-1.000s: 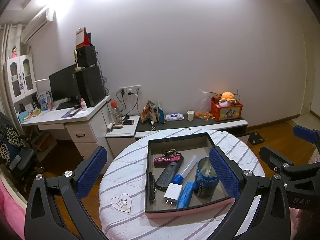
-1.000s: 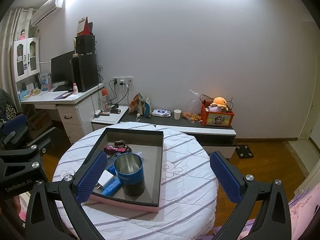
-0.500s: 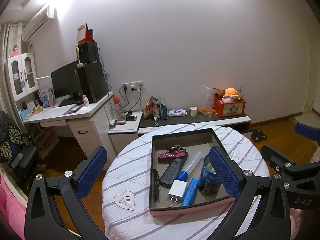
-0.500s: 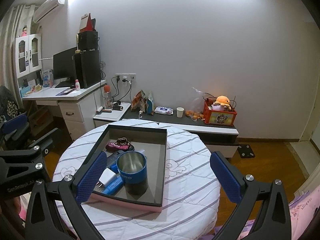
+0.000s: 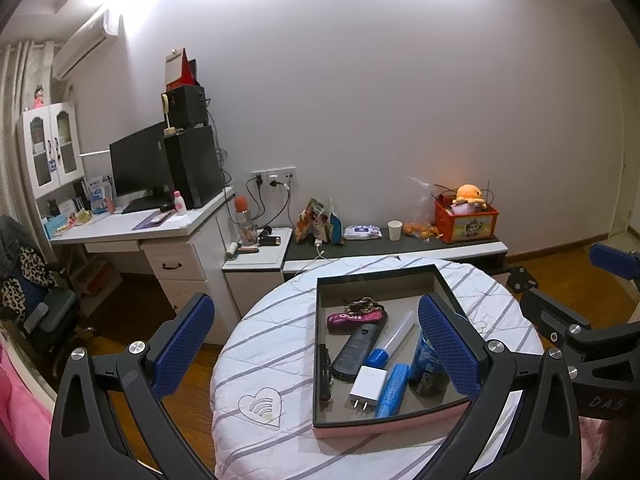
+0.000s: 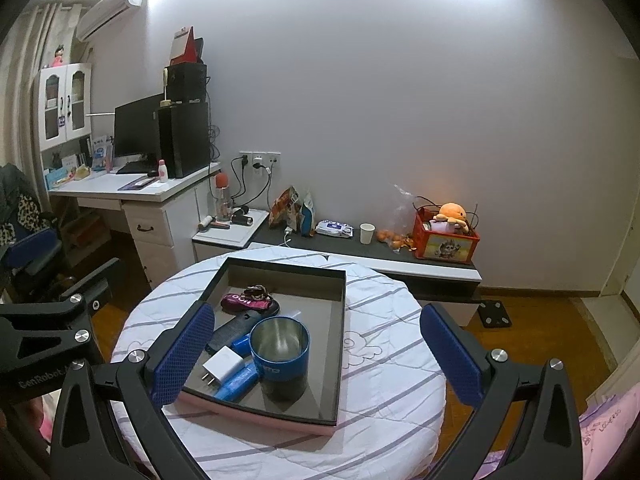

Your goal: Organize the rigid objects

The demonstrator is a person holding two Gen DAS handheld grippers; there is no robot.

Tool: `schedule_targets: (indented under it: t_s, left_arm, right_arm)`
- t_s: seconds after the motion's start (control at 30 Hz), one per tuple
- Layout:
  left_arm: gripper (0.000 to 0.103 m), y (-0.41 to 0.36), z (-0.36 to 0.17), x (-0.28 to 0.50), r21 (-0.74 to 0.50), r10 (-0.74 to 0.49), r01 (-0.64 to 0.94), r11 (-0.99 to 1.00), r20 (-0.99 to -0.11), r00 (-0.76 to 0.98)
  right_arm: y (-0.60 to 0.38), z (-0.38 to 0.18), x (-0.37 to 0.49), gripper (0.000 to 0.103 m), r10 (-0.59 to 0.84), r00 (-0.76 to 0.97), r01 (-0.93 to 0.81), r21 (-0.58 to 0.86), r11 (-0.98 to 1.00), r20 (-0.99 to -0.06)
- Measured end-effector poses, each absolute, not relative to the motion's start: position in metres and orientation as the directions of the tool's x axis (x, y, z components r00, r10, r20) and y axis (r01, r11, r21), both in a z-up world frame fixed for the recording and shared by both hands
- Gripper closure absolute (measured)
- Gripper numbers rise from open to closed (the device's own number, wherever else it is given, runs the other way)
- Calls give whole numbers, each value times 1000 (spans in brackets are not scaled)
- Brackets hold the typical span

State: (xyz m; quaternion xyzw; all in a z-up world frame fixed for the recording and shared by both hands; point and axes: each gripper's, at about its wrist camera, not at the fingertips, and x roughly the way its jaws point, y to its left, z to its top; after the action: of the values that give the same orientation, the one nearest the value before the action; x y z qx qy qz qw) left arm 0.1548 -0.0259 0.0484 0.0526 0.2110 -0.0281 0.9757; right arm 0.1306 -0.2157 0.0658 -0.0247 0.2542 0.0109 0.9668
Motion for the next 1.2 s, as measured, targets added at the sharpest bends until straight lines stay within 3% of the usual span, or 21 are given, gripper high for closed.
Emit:
schedule_targets:
  t_s: [1.2]
  left_arm:
    - [0,-29,49,150,96,-39,84,992,-401,915]
  right_arm:
    - [-206,70,126,0,-10,869,-26,-66,997,-495]
